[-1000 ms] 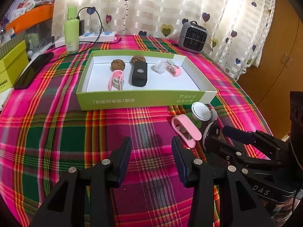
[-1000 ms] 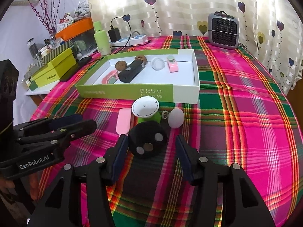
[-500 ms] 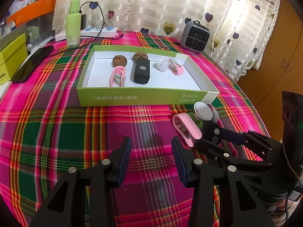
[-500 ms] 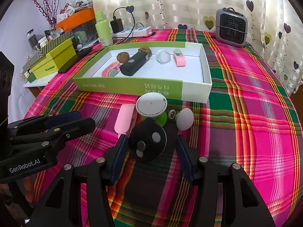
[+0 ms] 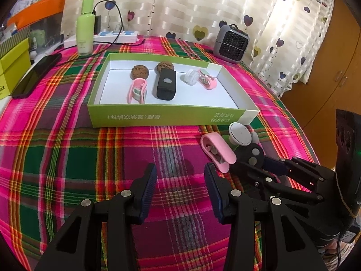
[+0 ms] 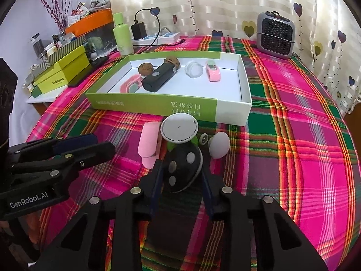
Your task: Organize objects
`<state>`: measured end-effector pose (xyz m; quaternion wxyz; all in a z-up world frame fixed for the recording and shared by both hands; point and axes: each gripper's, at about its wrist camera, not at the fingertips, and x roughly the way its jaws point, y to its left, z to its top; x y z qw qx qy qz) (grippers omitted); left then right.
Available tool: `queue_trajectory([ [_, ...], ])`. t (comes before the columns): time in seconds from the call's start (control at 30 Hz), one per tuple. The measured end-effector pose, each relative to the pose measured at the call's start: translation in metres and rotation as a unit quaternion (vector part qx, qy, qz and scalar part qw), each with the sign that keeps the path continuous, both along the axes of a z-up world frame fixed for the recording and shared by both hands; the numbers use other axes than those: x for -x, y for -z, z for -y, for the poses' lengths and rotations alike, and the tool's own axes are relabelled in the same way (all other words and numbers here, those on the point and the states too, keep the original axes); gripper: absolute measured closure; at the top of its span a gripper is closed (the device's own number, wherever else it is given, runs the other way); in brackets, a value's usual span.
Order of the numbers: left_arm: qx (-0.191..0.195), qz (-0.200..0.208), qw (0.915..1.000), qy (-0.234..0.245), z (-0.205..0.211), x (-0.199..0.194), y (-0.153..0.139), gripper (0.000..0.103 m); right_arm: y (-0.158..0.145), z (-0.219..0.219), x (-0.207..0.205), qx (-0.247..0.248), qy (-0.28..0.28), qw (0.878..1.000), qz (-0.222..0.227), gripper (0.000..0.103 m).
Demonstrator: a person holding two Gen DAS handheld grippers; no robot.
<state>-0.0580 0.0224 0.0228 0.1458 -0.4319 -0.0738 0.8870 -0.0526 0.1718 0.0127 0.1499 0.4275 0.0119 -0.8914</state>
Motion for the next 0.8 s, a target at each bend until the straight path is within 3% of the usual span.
queue_trajectory([
  [0.8, -0.019, 0.002, 0.9989, 0.042, -0.030, 0.005, -0.011, 0.061, -0.001, -0.025, -0.015, 0.015, 0.026, 1.000, -0.003, 0.075],
])
